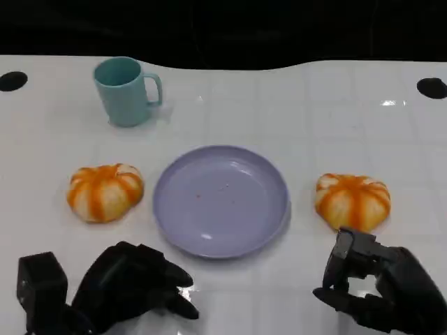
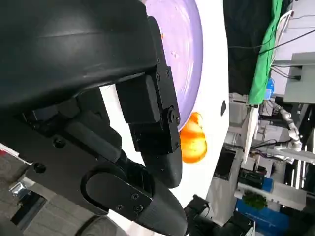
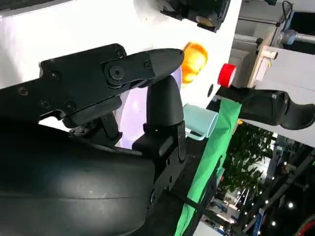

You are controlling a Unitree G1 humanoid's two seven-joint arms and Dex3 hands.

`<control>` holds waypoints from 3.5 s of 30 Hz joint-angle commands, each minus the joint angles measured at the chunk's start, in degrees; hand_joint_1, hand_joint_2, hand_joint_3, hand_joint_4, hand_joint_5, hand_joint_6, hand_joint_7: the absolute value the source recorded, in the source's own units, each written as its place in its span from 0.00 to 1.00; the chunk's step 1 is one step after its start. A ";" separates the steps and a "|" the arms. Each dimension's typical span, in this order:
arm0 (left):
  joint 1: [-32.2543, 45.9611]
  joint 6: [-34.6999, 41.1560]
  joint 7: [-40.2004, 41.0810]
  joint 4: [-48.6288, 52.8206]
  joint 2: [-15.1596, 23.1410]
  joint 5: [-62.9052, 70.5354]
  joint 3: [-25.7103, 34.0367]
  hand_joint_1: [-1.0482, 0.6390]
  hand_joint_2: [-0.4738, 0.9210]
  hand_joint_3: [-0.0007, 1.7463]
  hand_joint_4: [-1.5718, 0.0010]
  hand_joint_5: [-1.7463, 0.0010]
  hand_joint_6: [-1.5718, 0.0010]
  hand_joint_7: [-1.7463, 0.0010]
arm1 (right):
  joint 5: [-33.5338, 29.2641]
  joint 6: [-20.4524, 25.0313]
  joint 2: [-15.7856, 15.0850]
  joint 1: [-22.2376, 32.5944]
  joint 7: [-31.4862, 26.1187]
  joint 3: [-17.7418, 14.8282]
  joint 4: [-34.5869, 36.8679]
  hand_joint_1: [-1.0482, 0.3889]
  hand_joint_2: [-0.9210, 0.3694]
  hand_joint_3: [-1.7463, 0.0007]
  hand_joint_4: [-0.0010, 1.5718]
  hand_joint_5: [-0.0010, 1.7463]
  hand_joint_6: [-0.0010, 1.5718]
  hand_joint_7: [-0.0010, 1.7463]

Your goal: Grasp the bread from the table and place it into the plate.

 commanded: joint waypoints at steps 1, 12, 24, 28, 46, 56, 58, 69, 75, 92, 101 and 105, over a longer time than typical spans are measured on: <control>-0.36 0.24 0.23 -0.17 0.99 0.21 0.25 0.00 0.88 0.00 0.00 0.88 0.00 0.99 | 0.54 -0.12 -0.79 -0.01 -0.15 -0.59 -0.25 0.45 0.00 0.91 0.51 1.00 0.38 1.00; -0.73 0.02 0.67 0.37 0.93 0.76 0.18 0.00 0.89 0.00 0.00 0.87 0.00 0.99 | 0.16 0.89 -0.99 -1.14 -1.40 -1.46 -2.77 0.38 0.00 0.89 0.42 1.00 0.33 0.90; -0.94 -1.01 0.45 0.95 0.51 0.87 0.01 0.00 0.89 0.00 0.00 0.88 0.00 0.99 | -6.35 4.60 -6.04 -3.64 -3.51 -3.96 -8.32 0.45 0.00 0.98 0.30 0.51 0.38 0.18; -0.86 -1.12 0.31 0.95 0.49 0.84 -0.04 0.00 0.89 0.00 0.00 0.88 0.01 1.00 | -11.18 6.51 -8.50 -4.46 -5.21 -5.07 -10.61 0.43 0.00 0.99 0.23 0.39 0.34 0.09; -0.93 -1.28 0.82 0.93 0.41 0.83 0.01 0.00 0.89 0.00 0.00 0.88 0.00 0.99 | -34.23 13.99 -16.01 -7.91 -11.71 -2.86 -14.95 0.34 0.01 1.00 0.12 0.19 0.18 0.00; -0.31 -0.67 0.94 0.14 0.32 0.58 0.02 0.00 0.89 0.00 0.00 0.87 0.00 0.99 | -43.01 19.74 -16.94 -11.96 -12.46 2.53 -12.90 0.34 0.02 1.00 0.10 0.15 0.16 0.00; -0.21 -0.02 0.98 -0.11 0.33 0.44 0.04 0.00 0.88 0.00 0.00 0.87 0.00 0.99 | -44.87 20.47 -17.19 -13.05 -13.32 3.68 -11.70 0.35 0.02 1.00 0.10 0.15 0.16 0.00; 0.19 -0.71 0.94 -0.45 0.35 0.87 -0.26 0.00 0.89 0.00 0.00 0.87 0.00 0.99 | -52.28 24.14 -16.50 -20.81 -20.35 10.94 1.09 0.36 0.05 1.00 0.14 0.15 0.18 0.01; 0.12 -0.95 0.54 -0.31 0.21 0.56 -0.16 0.00 0.89 0.00 0.00 0.87 0.00 0.99 | -53.43 25.56 -16.45 -24.58 -23.26 13.80 6.93 0.37 0.06 1.00 0.14 0.15 0.19 0.00; 1.00 -0.60 0.83 -1.49 0.33 0.73 -0.38 0.00 0.88 0.00 0.00 0.88 0.00 0.99 | -53.19 25.69 -14.66 -33.57 -30.75 20.49 25.76 0.40 0.06 1.00 0.21 0.12 0.24 0.02; 1.55 -0.12 1.15 -2.56 0.30 0.55 -0.65 0.00 0.89 0.00 0.00 0.87 0.00 0.99 | -49.64 23.35 -12.93 -36.14 -32.77 21.37 33.71 0.45 0.05 1.00 0.27 0.11 0.29 0.02; 1.90 0.51 1.42 -3.28 0.40 0.64 -0.74 0.00 0.88 0.00 0.00 0.87 0.00 0.99 | -49.06 22.27 -12.05 -37.29 -36.39 21.93 37.45 0.54 0.05 1.00 0.40 0.12 0.36 0.03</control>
